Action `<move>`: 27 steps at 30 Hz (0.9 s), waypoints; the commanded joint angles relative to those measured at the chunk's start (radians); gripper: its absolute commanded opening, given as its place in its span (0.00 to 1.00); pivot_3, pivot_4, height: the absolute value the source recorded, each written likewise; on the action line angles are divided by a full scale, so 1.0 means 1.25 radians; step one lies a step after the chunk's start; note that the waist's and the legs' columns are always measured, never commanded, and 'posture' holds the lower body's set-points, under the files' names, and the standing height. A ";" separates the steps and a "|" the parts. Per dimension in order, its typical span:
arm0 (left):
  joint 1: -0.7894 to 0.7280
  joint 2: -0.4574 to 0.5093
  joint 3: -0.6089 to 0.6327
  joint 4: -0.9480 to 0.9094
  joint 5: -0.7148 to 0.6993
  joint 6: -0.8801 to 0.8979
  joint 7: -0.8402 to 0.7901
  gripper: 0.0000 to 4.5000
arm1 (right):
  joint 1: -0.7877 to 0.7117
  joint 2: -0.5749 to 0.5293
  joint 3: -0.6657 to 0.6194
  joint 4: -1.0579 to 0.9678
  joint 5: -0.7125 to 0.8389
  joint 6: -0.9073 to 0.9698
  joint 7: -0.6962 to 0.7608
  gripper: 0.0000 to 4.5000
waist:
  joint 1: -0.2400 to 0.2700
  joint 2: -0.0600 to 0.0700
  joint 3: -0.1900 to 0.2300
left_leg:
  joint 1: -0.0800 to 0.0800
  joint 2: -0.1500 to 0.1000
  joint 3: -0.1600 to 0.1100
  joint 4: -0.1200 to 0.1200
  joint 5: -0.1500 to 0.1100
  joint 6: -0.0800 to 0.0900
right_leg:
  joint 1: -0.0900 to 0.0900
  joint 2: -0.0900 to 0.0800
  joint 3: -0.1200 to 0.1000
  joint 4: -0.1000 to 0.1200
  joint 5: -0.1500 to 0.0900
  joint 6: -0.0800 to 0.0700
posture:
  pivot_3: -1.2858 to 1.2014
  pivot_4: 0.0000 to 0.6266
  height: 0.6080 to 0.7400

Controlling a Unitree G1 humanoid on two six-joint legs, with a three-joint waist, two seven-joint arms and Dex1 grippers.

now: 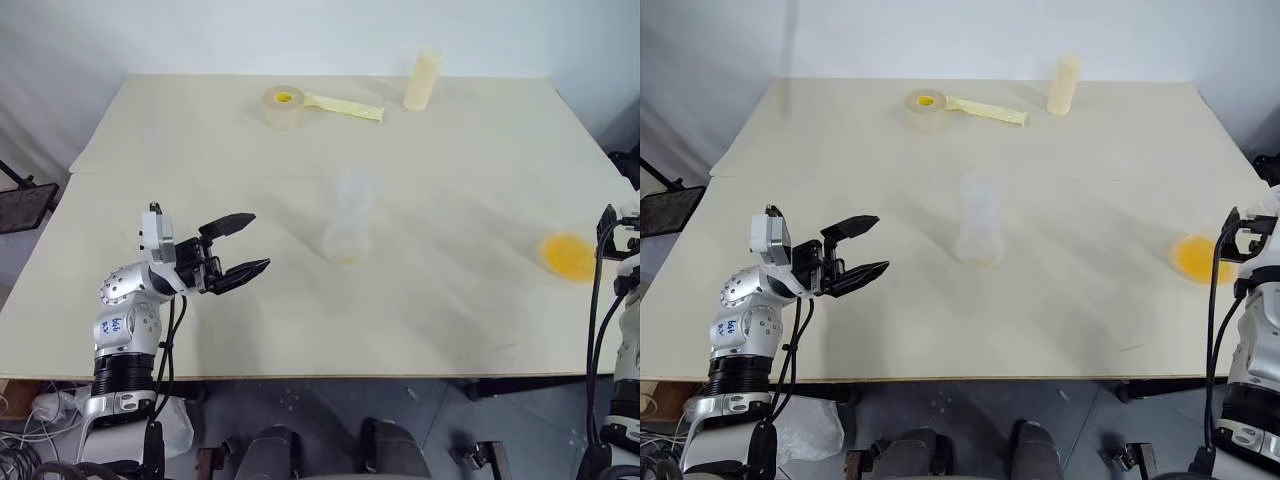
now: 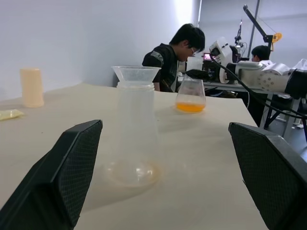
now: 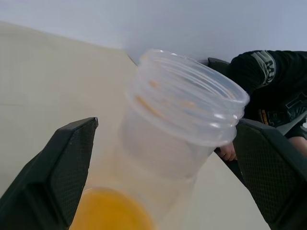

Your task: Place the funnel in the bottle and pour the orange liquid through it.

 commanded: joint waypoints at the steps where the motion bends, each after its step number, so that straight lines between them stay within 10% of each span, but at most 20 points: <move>1: -0.010 0.011 0.006 -0.027 -0.017 -0.009 0.003 0.99 | -0.023 -0.015 -0.005 0.012 -0.004 -0.037 -0.017 1.00 | -0.003 0.000 0.000 | 0.000 0.000 0.000 0.000 0.000 0.000 | 0.000 0.000 0.000 0.000 0.000 0.000 | 0.52 0.24 1.00; 8: -0.009 0.017 0.007 -0.032 -0.018 -0.006 0.006 0.99 | -0.063 -0.012 0.012 0.069 -0.012 -0.078 -0.030 1.00 | -0.010 0.000 0.000 | 0.000 0.001 0.000 -0.001 0.000 0.000 | 0.000 0.000 0.000 0.000 0.000 0.000 | 0.52 0.24 1.00; 15: -0.018 0.013 0.002 -0.028 -0.017 -0.008 0.007 1.00 | -0.088 -0.007 0.026 0.091 -0.006 -0.109 -0.042 0.62 | -0.007 0.000 0.000 | 0.000 0.002 -0.001 0.000 0.000 0.000 | 0.000 0.000 0.000 0.000 0.000 0.000 | 0.52 0.24 1.00; 27: -0.087 0.012 -0.001 0.079 -0.006 -0.033 -0.041 1.00 | -0.101 0.045 0.159 -0.233 0.033 0.037 0.034 0.62 | -0.013 0.002 0.001 | -0.001 0.001 0.000 -0.001 0.000 0.000 | -0.001 0.000 0.000 0.000 0.000 0.000 | 0.52 0.24 1.00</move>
